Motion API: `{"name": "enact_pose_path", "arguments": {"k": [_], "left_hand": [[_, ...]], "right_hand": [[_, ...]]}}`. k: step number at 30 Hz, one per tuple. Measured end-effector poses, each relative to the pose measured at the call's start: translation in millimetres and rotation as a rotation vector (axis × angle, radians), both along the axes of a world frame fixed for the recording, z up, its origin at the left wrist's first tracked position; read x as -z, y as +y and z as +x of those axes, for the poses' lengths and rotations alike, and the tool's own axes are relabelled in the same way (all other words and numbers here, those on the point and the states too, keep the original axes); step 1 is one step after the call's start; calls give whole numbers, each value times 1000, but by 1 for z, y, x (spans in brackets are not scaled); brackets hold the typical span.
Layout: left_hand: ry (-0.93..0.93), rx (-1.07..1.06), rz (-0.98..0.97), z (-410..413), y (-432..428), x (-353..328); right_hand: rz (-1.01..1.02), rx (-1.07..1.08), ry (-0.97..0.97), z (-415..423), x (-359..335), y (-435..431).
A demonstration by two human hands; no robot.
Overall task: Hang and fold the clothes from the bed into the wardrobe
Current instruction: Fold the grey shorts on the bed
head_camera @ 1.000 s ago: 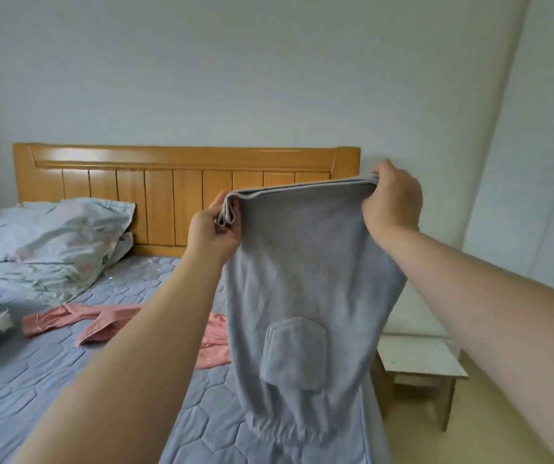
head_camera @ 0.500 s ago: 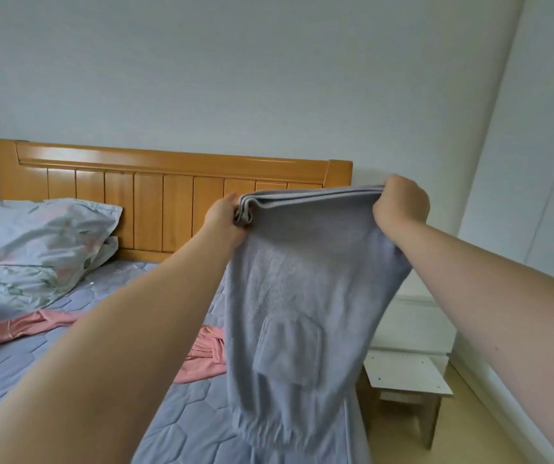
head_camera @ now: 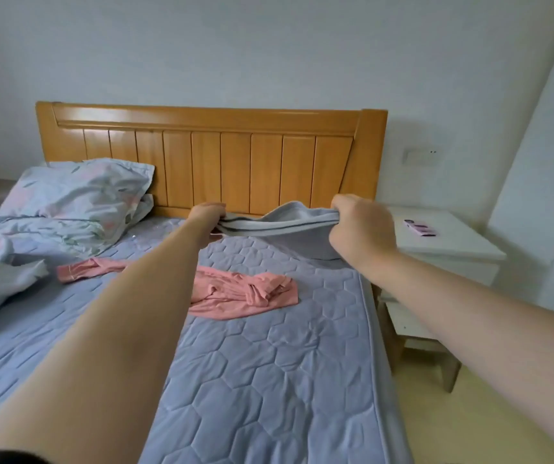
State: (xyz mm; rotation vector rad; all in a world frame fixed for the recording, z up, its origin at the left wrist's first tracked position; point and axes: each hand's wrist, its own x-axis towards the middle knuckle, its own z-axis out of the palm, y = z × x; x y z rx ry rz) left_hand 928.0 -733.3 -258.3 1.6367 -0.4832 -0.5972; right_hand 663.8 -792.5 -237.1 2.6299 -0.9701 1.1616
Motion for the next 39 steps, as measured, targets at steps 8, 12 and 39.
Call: {"name": "enact_pose_path", "arguments": {"k": [8,12,39], "left_hand": [[-352,-9,816,23,92,193],[-465,239,977,13,97,250],[-1027,225,766,-76,-35,406]], "right_hand": [[930,-389,416,73,193,116],[1036,-300,477,79,243,101],[558,126,318,54,340,-154]]}}
